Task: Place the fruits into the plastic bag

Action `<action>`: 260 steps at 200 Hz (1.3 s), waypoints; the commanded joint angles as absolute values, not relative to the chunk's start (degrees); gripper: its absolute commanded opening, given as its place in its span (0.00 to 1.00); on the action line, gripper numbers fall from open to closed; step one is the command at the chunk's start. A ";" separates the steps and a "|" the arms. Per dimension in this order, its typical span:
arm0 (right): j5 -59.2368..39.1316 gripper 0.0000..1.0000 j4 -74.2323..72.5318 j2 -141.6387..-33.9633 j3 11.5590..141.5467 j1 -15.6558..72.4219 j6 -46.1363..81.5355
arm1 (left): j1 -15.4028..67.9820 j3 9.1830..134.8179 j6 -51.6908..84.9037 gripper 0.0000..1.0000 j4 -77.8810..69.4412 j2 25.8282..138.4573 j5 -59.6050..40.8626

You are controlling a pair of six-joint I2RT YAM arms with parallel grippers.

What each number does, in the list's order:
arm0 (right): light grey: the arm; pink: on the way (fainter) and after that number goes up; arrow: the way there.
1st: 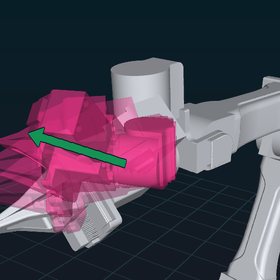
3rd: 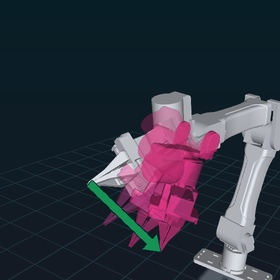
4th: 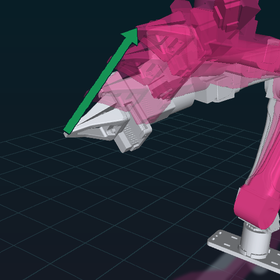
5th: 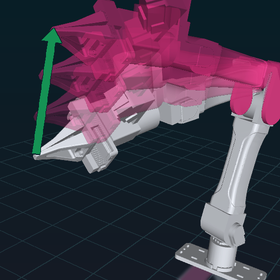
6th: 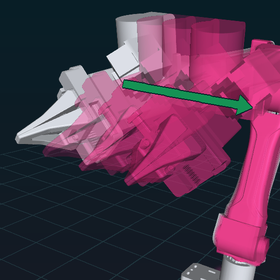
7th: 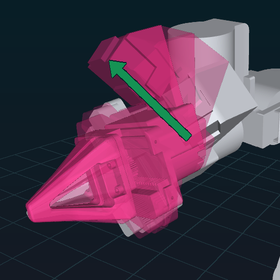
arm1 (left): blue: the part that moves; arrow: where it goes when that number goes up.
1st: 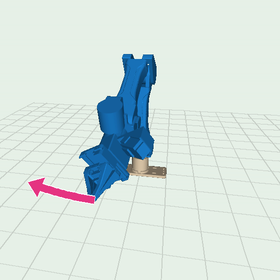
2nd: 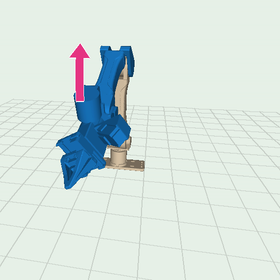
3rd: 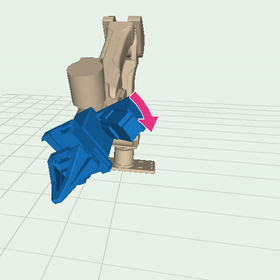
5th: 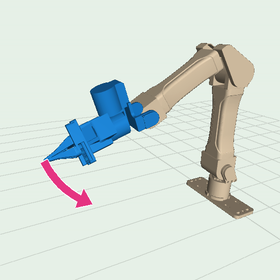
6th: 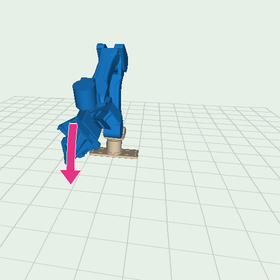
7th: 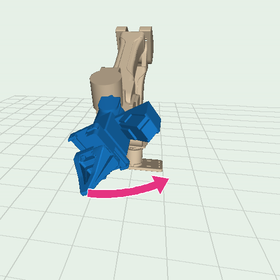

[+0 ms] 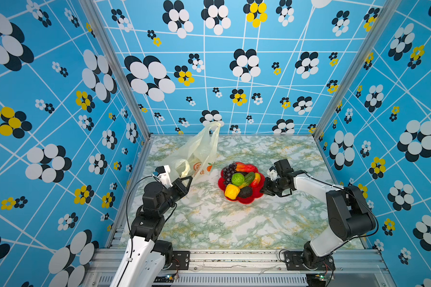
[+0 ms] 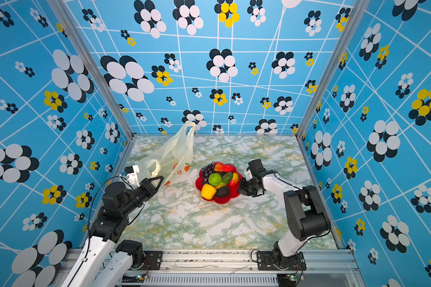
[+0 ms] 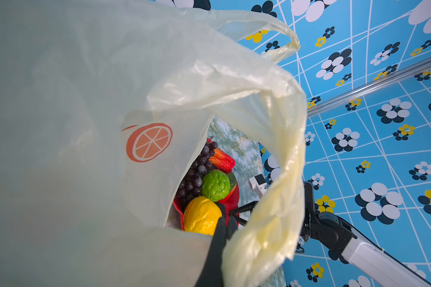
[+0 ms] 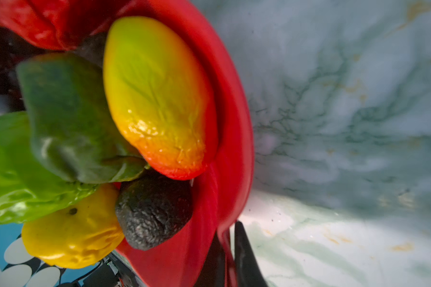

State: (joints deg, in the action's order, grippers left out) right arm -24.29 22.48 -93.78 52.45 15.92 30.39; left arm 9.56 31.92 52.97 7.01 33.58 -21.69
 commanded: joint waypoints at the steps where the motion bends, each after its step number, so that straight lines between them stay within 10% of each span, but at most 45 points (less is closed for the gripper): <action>1: -22.70 0.23 24.74 -92.33 52.16 15.56 29.75 | 10.12 31.13 52.82 0.00 5.67 33.05 -22.32; 78: -21.47 0.54 26.13 -88.02 52.60 15.56 29.28 | 10.22 30.39 53.06 0.00 4.57 33.93 -22.37; 260: -17.49 0.65 27.75 -74.36 54.52 15.52 29.09 | 10.89 30.24 53.06 0.00 3.78 35.16 -22.44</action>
